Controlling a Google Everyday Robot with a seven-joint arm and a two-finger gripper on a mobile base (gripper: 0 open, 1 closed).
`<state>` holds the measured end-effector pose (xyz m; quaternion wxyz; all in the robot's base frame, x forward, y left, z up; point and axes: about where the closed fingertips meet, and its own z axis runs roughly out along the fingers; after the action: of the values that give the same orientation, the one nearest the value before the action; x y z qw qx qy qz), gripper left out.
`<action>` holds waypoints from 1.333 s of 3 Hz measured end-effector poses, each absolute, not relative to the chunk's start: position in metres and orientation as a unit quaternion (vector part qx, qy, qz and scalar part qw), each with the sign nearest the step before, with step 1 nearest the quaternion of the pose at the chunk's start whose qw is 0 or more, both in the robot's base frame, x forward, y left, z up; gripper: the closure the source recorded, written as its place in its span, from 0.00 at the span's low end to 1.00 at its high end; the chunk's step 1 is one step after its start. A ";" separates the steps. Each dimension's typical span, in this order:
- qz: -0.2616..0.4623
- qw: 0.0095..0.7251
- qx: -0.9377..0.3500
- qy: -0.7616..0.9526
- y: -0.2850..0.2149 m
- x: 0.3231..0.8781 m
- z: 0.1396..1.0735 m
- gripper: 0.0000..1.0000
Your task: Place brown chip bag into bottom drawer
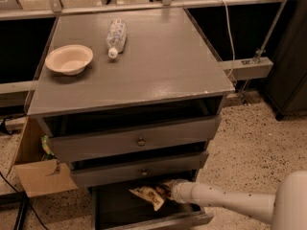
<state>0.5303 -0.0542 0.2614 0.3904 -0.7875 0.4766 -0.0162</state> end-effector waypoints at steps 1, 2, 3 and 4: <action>-0.034 0.406 -0.781 0.473 -0.051 0.545 0.254 1.00; -0.047 0.415 -0.775 0.475 -0.051 0.560 0.239 1.00; -0.048 0.415 -0.771 0.481 -0.056 0.571 0.221 1.00; -0.041 0.412 -0.771 0.483 -0.057 0.580 0.202 1.00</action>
Offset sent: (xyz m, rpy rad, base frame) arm 0.0448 -0.0023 -0.0310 0.0210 -0.1057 -0.0517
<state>0.5798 -0.0572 0.2025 0.4122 -0.7712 0.4835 -0.0409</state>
